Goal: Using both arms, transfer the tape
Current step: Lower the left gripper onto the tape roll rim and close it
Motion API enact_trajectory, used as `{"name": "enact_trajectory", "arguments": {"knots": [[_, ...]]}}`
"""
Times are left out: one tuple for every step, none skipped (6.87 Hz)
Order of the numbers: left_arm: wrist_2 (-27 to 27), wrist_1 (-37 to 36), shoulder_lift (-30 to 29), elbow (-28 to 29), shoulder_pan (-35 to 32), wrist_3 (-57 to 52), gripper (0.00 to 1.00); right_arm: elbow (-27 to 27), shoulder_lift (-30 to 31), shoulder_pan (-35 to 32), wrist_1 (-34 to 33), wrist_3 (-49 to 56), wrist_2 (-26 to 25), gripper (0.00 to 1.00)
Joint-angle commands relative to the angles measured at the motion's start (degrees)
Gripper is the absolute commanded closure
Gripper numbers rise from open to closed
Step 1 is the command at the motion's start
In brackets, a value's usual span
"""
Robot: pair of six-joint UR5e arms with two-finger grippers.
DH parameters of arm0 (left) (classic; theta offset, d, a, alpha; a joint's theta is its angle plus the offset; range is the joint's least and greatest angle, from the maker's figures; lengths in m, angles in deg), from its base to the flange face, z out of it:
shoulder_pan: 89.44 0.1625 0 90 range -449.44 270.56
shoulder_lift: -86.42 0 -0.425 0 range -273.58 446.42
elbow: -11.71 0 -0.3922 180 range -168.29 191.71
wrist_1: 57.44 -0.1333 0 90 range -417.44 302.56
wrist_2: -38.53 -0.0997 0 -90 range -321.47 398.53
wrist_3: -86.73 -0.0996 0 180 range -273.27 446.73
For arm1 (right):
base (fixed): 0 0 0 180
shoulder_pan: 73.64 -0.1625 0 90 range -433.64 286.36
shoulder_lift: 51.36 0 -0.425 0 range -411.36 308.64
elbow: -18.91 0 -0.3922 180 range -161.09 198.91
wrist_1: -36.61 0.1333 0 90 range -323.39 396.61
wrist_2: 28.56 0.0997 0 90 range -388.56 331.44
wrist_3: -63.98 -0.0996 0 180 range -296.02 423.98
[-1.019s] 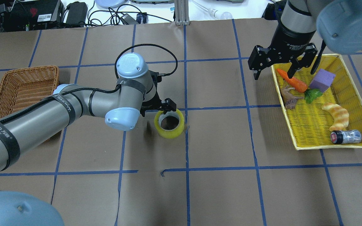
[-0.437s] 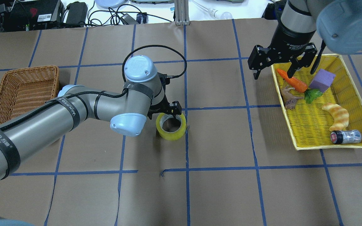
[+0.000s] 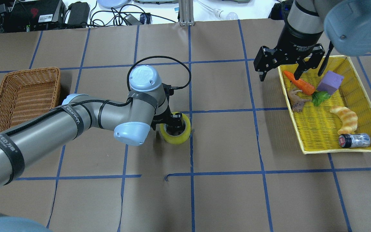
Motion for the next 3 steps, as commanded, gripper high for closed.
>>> {"name": "enact_trajectory", "arguments": {"knots": [[-1.0, 0.2, 0.9, 0.0, 0.3, -2.5, 1.0, 0.0, 0.0, 0.1, -0.2, 0.0, 0.0, 0.0], [-1.0, 0.3, 1.2, 0.0, 0.8, -2.5, 1.0, 0.0, 0.0, 0.0, -0.2, 0.0, 0.0, 0.0], [-0.8, 0.4, 1.5, 0.0, 3.1, -2.8, 1.0, 0.0, 0.0, 0.0, -0.2, 0.0, 0.0, 0.0]]}}
